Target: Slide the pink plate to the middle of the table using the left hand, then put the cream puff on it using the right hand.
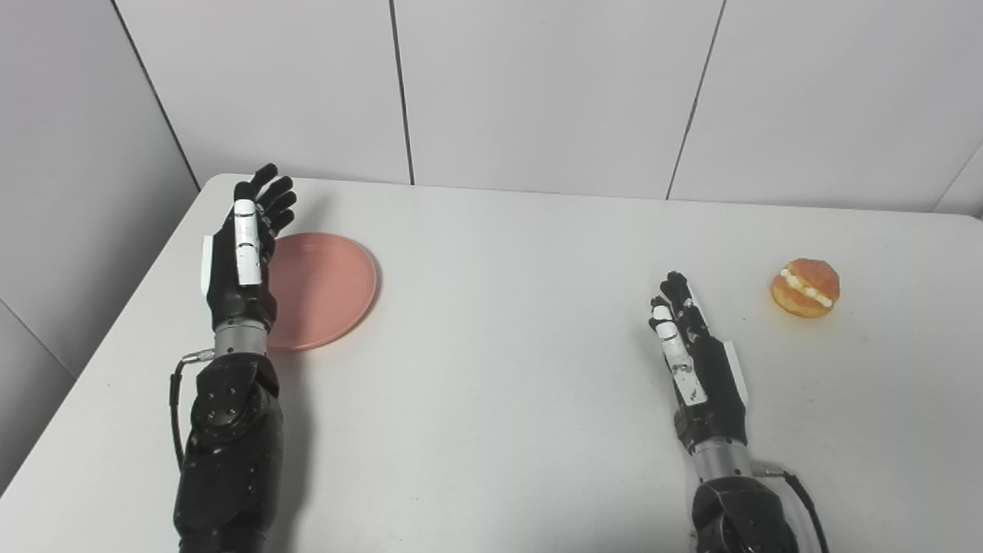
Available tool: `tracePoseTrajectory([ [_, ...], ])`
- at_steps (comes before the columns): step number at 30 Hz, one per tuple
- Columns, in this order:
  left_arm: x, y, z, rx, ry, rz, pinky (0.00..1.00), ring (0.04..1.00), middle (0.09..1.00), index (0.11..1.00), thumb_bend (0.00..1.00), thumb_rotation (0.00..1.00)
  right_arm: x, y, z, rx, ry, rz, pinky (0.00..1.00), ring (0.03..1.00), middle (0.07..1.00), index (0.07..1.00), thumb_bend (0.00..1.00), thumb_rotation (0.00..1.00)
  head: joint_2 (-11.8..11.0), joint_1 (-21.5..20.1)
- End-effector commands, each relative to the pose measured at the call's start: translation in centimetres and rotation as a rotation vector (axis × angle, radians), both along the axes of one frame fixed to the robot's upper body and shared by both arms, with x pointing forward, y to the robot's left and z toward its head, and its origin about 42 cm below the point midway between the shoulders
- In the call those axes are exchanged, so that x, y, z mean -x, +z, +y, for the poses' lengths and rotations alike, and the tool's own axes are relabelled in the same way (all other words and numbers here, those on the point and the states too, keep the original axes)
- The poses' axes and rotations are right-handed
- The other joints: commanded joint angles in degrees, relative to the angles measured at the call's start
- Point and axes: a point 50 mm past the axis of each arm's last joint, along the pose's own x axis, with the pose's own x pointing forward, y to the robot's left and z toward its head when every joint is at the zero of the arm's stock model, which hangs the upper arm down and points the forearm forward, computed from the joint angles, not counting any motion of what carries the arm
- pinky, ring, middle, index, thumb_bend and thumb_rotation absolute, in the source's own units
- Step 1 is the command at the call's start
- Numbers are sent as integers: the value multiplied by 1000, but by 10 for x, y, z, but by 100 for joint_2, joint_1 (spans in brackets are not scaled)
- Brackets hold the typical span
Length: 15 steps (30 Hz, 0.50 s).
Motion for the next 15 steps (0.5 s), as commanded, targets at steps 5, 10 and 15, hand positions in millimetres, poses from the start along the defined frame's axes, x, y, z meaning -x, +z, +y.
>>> tracePoseTrajectory([
  [5, -13, 24, 27, -27, 85, -90, 852, 780, 759, 731, 641, 1000, 2, 0, -4, 9, 14, -45, 945, 945, 955, 947, 521, 730, 51, 65],
  [10, -17, 21, 46, -25, 147, -82, 827, 749, 725, 703, 627, 1000, 2, 0, -5, 17, 24, -54, 942, 945, 957, 951, 501, 733, 33, 113],
  [15, -18, 18, 61, -28, 191, -85, 803, 719, 699, 679, 631, 1000, 2, 0, -6, 14, 28, -55, 946, 945, 961, 957, 492, 737, 44, 129],
])
